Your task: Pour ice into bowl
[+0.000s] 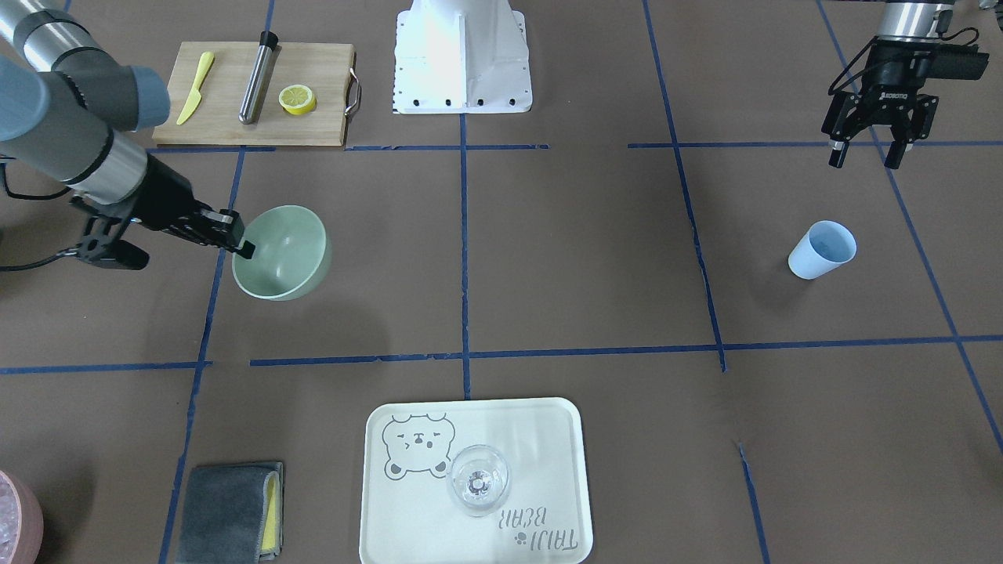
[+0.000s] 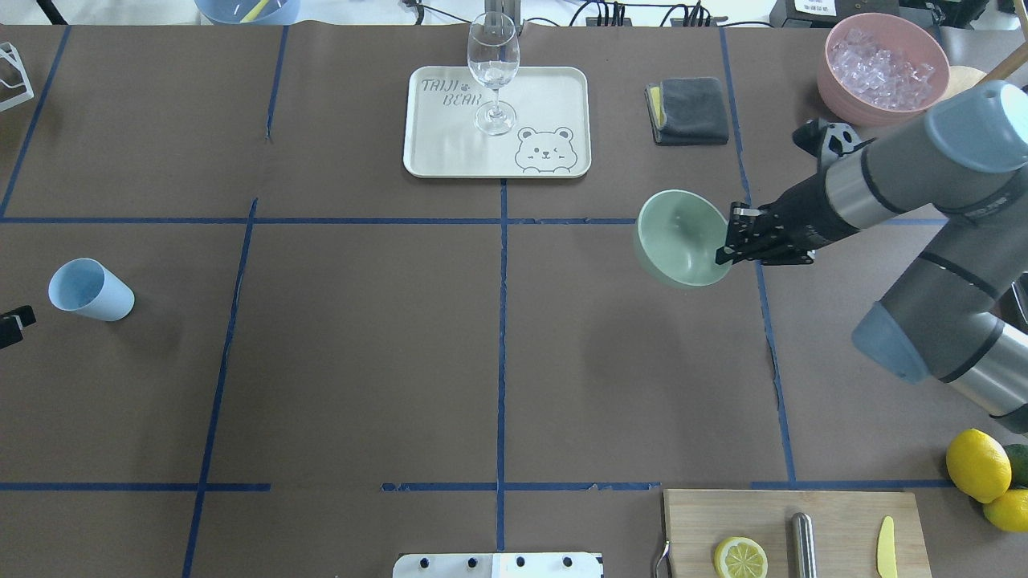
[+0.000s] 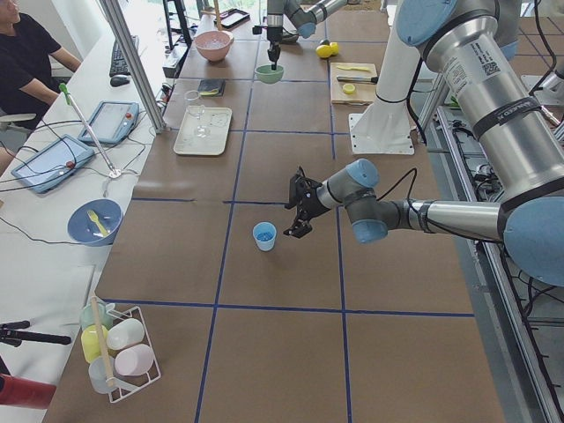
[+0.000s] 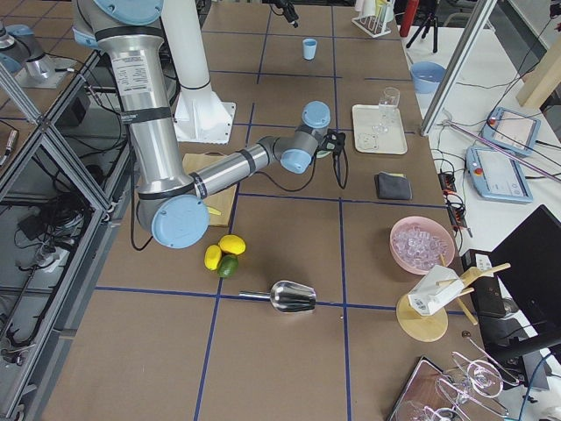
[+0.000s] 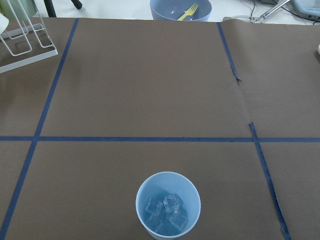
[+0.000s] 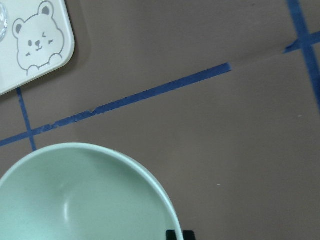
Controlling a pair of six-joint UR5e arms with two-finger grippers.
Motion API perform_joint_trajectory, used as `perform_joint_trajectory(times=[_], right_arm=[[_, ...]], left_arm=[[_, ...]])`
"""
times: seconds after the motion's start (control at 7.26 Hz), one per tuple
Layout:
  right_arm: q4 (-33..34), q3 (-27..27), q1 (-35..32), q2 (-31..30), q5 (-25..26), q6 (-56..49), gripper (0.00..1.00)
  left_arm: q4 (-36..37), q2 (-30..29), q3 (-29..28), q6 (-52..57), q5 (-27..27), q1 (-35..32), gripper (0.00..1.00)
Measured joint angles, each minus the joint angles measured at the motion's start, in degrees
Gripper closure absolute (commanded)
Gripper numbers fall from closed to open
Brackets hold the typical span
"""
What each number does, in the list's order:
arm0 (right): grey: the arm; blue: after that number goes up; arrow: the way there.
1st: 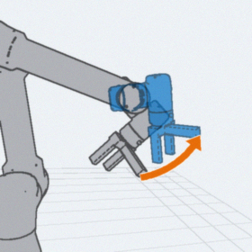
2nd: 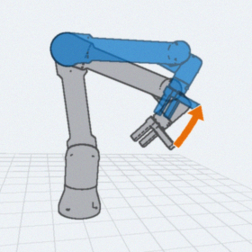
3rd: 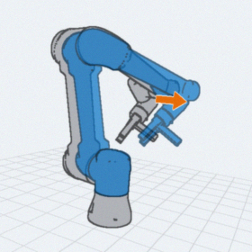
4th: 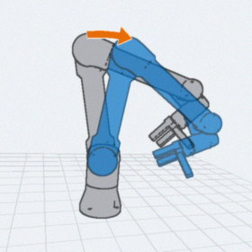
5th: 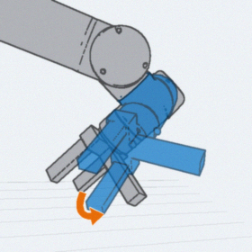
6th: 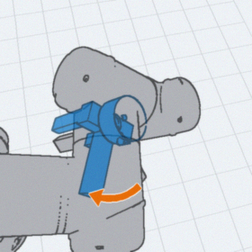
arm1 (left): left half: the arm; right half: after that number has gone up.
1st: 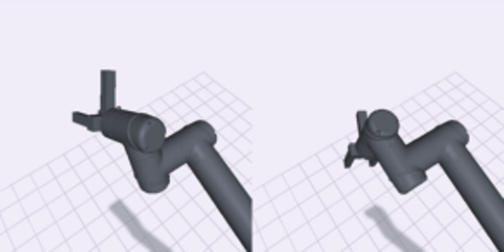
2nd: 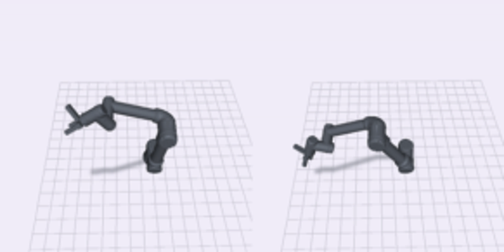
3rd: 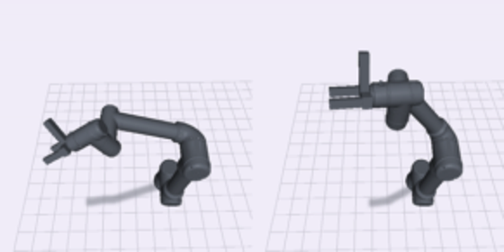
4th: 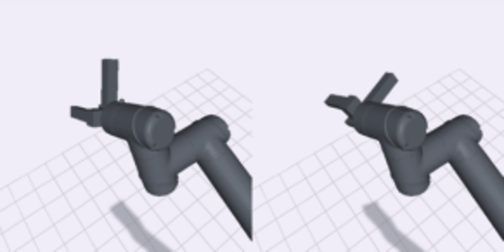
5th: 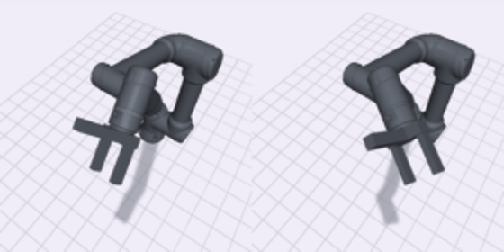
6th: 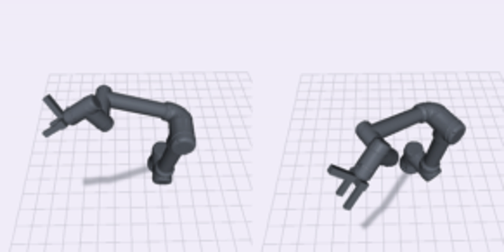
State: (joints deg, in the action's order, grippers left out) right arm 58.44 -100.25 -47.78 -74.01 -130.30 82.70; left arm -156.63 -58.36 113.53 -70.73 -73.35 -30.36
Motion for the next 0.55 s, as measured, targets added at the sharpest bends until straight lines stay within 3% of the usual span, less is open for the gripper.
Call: perform_joint_trajectory(times=[0.28, 0.55], right_arm=[[11.70, -0.67, 5.12, 9.68, 4.92, 2.54, 1.00], [16.66, -0.75, 8.89, 15.86, 7.77, 6.35, 1.00]], left_arm=[[-2.18, -3.61, -7.05, -5.85, 9.64, 7.46, 0.00], [-2.30, -7.72, -12.12, -8.38, 16.83, 11.66, 0.00]])
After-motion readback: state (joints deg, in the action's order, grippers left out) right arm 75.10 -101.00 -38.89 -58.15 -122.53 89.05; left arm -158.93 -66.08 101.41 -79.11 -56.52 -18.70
